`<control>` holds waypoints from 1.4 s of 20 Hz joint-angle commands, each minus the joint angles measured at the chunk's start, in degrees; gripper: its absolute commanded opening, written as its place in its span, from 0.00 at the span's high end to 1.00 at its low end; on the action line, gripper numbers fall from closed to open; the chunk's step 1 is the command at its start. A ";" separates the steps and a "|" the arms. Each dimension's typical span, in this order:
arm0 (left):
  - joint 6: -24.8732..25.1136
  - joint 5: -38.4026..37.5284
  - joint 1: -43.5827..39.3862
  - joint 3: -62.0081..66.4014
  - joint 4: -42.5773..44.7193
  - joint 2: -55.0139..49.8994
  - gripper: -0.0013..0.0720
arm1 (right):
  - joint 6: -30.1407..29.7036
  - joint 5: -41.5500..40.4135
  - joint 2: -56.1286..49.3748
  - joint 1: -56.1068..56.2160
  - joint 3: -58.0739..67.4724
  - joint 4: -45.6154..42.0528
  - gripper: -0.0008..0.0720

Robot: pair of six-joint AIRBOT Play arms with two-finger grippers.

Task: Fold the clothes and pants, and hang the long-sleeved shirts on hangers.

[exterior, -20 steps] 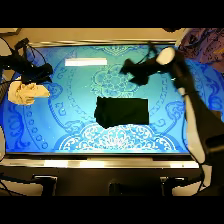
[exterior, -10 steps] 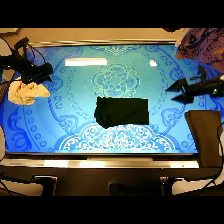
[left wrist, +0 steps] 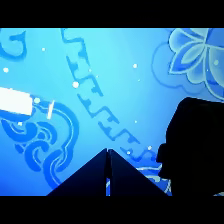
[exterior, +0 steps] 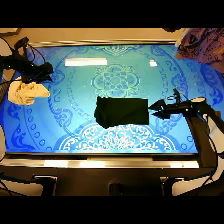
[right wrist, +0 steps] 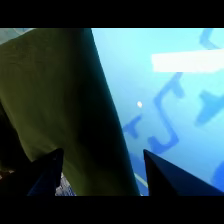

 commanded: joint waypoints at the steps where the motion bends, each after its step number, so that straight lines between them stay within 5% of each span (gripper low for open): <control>1: -0.02 0.04 0.04 -0.02 0.00 -0.04 0.96 | -1.62 -6.51 -1.18 3.82 -0.90 1.81 0.28; 5: -0.04 0.04 0.04 -0.02 0.00 -0.04 0.96 | -1.46 -10.05 -1.16 5.99 -0.90 3.10 0.49; 9: -0.20 0.04 0.02 -0.02 -0.02 -0.04 0.96 | -1.44 -8.83 -1.14 7.28 -0.90 4.44 0.94; 13: -0.20 0.02 0.04 -0.02 -0.02 -0.04 0.96 | 3.17 -6.19 0.04 5.92 4.87 6.01 0.95; 28: -0.22 0.02 0.04 -0.02 0.00 -0.04 0.96 | 39.15 -12.48 0.35 -13.97 38.58 -11.56 0.95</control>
